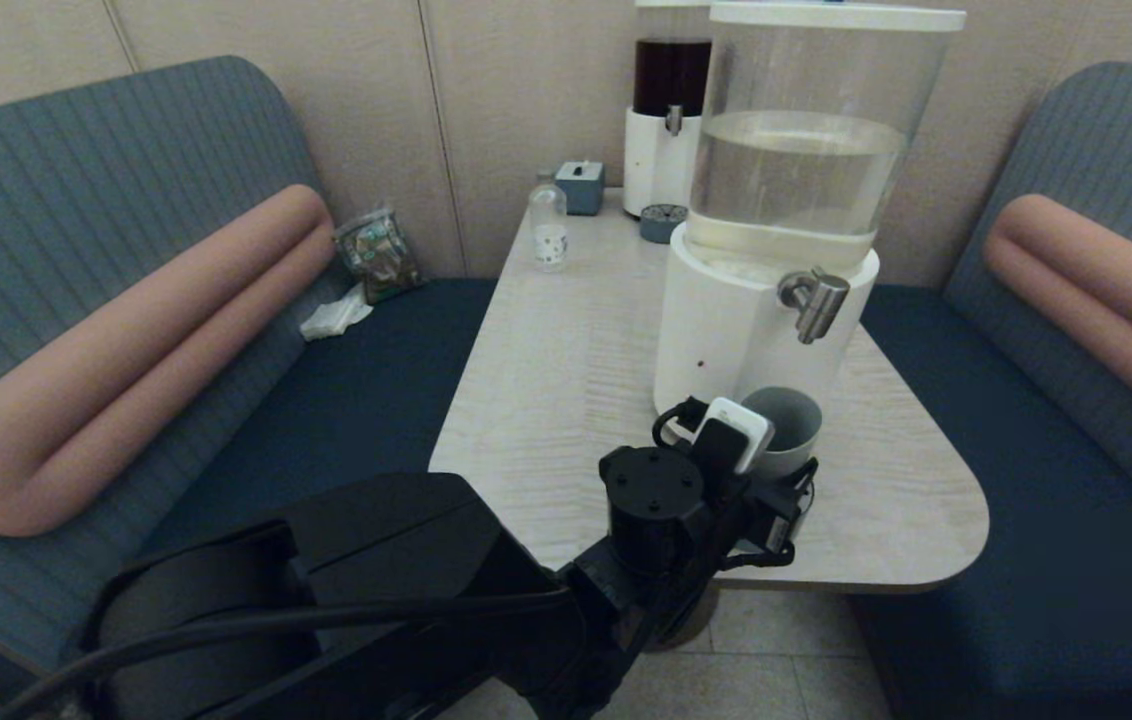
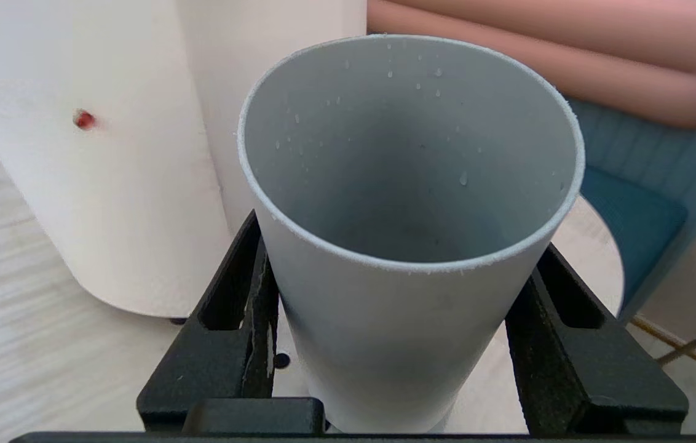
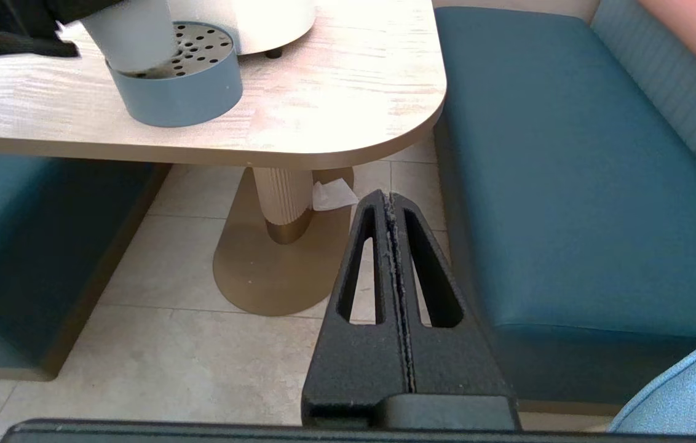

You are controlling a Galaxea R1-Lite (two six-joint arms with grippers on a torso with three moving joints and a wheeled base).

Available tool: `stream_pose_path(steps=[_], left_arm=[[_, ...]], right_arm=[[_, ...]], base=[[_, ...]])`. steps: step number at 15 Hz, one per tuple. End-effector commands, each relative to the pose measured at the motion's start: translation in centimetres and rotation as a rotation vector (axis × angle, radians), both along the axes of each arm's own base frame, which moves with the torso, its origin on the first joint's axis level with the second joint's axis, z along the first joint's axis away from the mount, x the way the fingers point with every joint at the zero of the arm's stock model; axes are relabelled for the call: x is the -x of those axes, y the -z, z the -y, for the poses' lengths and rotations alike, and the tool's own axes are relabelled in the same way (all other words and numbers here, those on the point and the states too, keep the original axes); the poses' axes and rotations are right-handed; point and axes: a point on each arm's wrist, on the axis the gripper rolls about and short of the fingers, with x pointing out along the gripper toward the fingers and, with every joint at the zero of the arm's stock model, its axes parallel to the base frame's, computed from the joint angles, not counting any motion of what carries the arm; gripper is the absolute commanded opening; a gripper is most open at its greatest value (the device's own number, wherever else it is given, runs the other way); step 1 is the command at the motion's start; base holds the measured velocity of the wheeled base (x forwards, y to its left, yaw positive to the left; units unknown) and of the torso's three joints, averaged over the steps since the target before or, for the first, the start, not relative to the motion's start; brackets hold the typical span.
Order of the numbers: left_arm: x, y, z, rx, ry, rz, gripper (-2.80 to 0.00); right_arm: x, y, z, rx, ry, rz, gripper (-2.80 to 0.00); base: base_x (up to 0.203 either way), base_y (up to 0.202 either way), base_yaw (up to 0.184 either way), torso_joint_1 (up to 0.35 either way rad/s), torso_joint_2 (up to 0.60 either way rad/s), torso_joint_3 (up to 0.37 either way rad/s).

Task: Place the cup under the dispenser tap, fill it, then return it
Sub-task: Place it under the water dispenser

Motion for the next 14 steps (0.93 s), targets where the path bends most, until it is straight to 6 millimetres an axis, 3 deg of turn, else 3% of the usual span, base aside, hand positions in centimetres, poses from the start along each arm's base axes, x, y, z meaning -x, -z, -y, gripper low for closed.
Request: stream_pose_path(steps=[1,14], left_arm=[[-0.2,0.7,0.3,-0.006,-0.001,-0.002,-2.80],[-1.9,-0.3,0.7,-0.025,-0.027,0.057,-2.80]], right_arm=[[0.0,0.0,0.0,0.000,0.000,0.000,-2.80],[0.0,0.0,0.0,0.000,0.000,0.000,-2.80]], base=[[0.000,0.000,0.000,0.000,0.00,0.000],[0.000,0.000,0.000,0.000,0.00,0.000]])
